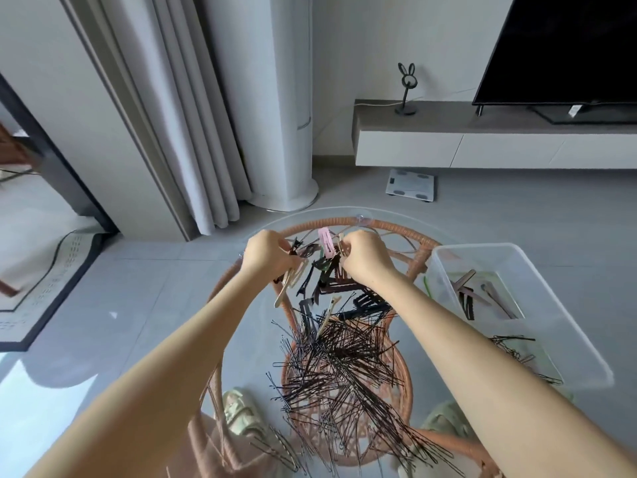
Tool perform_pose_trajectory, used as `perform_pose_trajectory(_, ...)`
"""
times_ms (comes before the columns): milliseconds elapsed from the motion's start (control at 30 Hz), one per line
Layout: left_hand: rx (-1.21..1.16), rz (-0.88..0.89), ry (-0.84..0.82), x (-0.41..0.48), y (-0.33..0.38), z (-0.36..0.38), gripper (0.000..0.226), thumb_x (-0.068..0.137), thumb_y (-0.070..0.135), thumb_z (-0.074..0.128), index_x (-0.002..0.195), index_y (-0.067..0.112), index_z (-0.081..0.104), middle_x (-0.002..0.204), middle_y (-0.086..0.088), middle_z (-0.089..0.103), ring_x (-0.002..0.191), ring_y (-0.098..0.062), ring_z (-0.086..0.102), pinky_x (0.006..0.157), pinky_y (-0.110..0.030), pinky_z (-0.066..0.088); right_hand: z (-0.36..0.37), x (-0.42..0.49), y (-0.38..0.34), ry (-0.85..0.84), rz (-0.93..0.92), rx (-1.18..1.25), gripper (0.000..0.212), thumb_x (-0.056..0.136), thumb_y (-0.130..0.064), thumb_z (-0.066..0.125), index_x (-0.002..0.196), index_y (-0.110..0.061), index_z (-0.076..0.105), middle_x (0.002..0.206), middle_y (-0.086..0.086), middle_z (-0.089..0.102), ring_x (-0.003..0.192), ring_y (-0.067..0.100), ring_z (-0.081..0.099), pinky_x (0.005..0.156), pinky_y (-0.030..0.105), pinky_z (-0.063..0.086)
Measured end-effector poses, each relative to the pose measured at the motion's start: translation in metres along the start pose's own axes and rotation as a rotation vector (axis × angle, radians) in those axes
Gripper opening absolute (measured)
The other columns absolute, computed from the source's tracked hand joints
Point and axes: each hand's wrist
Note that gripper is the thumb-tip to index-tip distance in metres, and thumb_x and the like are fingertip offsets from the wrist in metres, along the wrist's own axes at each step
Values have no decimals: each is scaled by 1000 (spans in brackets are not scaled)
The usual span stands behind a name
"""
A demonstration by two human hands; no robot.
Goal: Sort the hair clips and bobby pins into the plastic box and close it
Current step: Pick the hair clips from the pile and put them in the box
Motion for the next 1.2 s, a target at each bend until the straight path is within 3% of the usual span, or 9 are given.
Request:
perform_pose_trajectory(167, -49, -23, -9, -6, 3, -18, 16, 68, 23, 77, 74, 11, 68, 73, -7, 61, 60, -20, 52, 41, -16, 42, -31, -9, -2, 50, -13, 130, 8, 80, 5, 58, 77, 3, 65, 84, 16, 66, 74, 26, 59, 63, 30, 49)
perform_pose_trajectory(300, -95, -13, -36, -12, 10, -27, 24, 69, 20, 74, 83, 1, 74, 70, -9, 60, 62, -20, 50, 61, -28, 44, -70, -24, 9, 150, -59, 294, 10, 75, 2, 60, 81, 1, 68, 80, 18, 69, 76, 34, 65, 70, 45, 55)
perform_pose_trajectory(400, -153, -10, -81, -19, 23, -31, 21, 71, 21, 74, 85, 6, 74, 72, -9, 64, 62, -20, 52, 69, -31, 51, -101, -36, 32, 208, -47, 385, 13, 73, 1, 59, 81, -3, 69, 74, 15, 69, 65, 29, 64, 64, 43, 54)
perform_pose_trajectory(500, -248, 10, -134, -29, 46, -33, 9, 73, 22, 74, 81, 18, 74, 63, -1, 66, 51, -12, 53, 62, -29, 56, -131, -51, 66, 227, -45, 349, 16, 69, 1, 59, 77, -8, 69, 71, 11, 68, 62, 22, 60, 60, 39, 51)
perform_pose_trajectory(567, -302, 42, -195, -38, 69, -29, 7, 73, 23, 75, 80, 20, 74, 61, 4, 69, 51, -9, 56, 53, -22, 55, -144, -59, 92, 182, -50, 184, 13, 69, -1, 59, 77, -8, 68, 75, 14, 69, 71, 30, 62, 68, 40, 52)
perform_pose_trajectory(700, -433, 166, -284, -53, 126, -4, 9, 75, 17, 74, 83, 13, 73, 81, -11, 75, 63, -16, 64, 71, -27, 57, -142, -69, 127, -33, -34, -50, 10, 73, -6, 63, 75, -14, 68, 78, 8, 69, 80, 31, 63, 75, 40, 50)
perform_pose_trajectory(800, -431, 264, -292, -61, 166, 22, 19, 74, 15, 74, 91, 8, 72, 86, -13, 74, 65, -19, 64, 74, -30, 58, -129, -73, 148, -111, 22, -8, 26, 79, -3, 57, 94, -17, 71, 99, 5, 70, 93, 22, 63, 89, 38, 49)
perform_pose_trajectory(1000, -177, 533, -225, -64, 211, 65, 21, 75, 17, 70, 96, 11, 72, 92, -6, 73, 74, -16, 63, 65, -21, 50, -132, -78, 178, 234, 173, 180, 31, 83, 5, 48, 88, -15, 72, 92, 7, 71, 92, 25, 64, 86, 31, 47)
perform_pose_trajectory(1200, 245, 761, -481, -68, 205, 91, 24, 81, 10, 66, 105, 8, 68, 109, -6, 70, 101, -20, 65, 93, -31, 50, -141, -87, 179, 274, 155, 187, 28, 86, 3, 45, 89, -9, 71, 79, 3, 66, 85, 28, 66, 84, 33, 49)
Point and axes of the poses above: each hand's wrist, its own x-axis towards the middle knuckle, its own z-axis out of the palm, y = z × x
